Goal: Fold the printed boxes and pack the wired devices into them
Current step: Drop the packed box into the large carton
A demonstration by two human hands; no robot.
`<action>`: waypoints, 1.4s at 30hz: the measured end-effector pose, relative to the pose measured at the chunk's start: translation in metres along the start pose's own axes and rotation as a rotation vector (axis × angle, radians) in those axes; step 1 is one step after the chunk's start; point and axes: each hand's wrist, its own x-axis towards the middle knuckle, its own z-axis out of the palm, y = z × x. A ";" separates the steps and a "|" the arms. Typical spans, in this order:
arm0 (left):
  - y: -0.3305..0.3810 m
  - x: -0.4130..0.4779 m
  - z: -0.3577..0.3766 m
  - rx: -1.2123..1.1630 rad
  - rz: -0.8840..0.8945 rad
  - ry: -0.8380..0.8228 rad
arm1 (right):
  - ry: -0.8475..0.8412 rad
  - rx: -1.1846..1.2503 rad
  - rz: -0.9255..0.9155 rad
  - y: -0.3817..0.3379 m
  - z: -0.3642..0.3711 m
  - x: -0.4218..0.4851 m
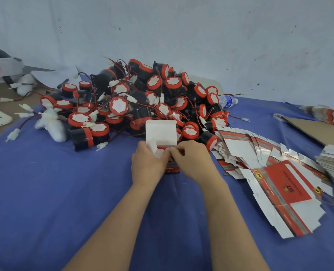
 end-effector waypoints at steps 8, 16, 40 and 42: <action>0.001 0.002 0.003 0.029 -0.029 0.040 | -0.171 -0.078 -0.040 -0.007 -0.016 0.000; 0.000 0.000 0.002 -0.037 -0.013 0.019 | -0.269 -0.275 0.115 -0.026 -0.018 0.020; -0.003 -0.008 0.000 0.154 0.154 0.034 | 0.124 0.092 0.425 0.011 0.012 0.026; 0.002 -0.010 -0.001 0.003 0.160 -0.015 | 0.109 0.098 0.455 0.014 0.010 0.028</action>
